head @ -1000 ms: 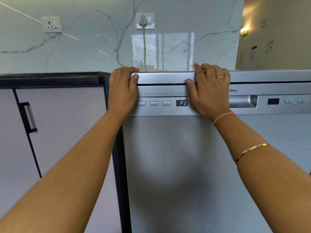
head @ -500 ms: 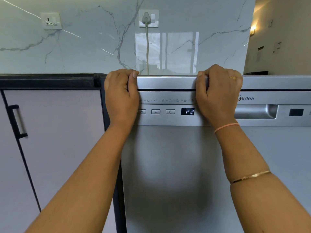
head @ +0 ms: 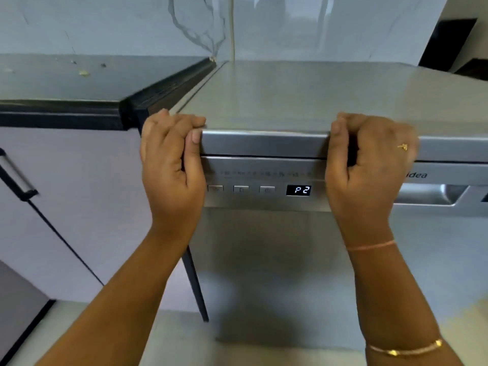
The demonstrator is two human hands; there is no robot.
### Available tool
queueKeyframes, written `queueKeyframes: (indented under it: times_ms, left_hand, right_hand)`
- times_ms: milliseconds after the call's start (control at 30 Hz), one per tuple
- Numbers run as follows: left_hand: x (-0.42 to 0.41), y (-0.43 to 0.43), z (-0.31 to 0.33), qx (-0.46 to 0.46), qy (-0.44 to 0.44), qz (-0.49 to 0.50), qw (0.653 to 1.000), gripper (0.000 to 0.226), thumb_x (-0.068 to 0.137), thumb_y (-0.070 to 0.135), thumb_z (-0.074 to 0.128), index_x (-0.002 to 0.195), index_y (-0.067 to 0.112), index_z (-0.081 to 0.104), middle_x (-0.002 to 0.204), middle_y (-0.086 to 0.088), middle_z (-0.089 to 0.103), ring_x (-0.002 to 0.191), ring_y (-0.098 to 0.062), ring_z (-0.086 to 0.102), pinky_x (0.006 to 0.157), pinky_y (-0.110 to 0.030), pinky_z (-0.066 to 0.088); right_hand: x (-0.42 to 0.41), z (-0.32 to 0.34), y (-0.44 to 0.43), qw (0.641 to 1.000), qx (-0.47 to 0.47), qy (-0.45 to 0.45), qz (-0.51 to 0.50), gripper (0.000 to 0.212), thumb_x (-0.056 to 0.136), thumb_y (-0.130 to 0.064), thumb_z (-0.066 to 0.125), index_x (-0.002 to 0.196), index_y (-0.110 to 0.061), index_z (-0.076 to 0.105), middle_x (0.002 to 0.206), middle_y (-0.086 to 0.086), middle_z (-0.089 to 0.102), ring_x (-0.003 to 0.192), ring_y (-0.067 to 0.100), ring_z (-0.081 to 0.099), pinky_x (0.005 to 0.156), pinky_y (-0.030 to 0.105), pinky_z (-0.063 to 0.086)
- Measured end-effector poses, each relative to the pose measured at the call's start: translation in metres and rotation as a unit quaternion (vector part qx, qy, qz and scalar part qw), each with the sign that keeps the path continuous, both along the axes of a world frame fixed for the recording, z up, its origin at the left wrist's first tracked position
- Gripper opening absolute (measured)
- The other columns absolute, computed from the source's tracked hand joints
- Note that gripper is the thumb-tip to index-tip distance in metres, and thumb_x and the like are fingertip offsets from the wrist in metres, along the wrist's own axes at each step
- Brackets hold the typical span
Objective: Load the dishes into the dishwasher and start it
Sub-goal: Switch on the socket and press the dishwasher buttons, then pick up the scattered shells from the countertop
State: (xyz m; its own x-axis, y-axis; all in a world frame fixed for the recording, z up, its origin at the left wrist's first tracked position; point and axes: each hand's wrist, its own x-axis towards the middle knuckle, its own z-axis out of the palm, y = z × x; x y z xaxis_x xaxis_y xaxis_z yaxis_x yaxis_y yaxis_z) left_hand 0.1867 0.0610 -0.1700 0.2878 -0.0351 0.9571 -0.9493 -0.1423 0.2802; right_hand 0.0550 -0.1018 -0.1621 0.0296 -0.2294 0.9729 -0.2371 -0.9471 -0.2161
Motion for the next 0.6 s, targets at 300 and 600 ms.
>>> queueKeyframes:
  times_ms: [300,600]
  left_hand:
    - [-0.029,0.027,0.033,0.194,0.166,0.021,0.967,0.029,0.098,0.016,0.043,0.118,0.003,0.059,0.121,-0.013,0.058,0.132,-0.029,0.037,0.114,-0.024,0.024]
    - [-0.052,0.053,0.122,0.506,0.312,0.027,0.803,0.046,0.093,0.004,0.044,0.139,0.009,0.040,0.144,-0.010,0.041,0.136,-0.028,0.033,0.109,-0.034,0.033]
  right_hand:
    - [-0.025,0.033,0.026,0.977,0.104,0.185,-0.017,0.024,0.096,-0.016,0.047,0.098,-0.003,0.067,0.099,0.009,0.070,0.101,0.027,0.062,0.094,0.044,0.043]
    - [-0.053,0.117,0.045,0.777,0.274,0.566,0.029,0.044,0.083,0.002,0.046,0.127,0.005,0.048,0.135,0.023,0.047,0.124,0.037,0.045,0.106,0.045,0.036]
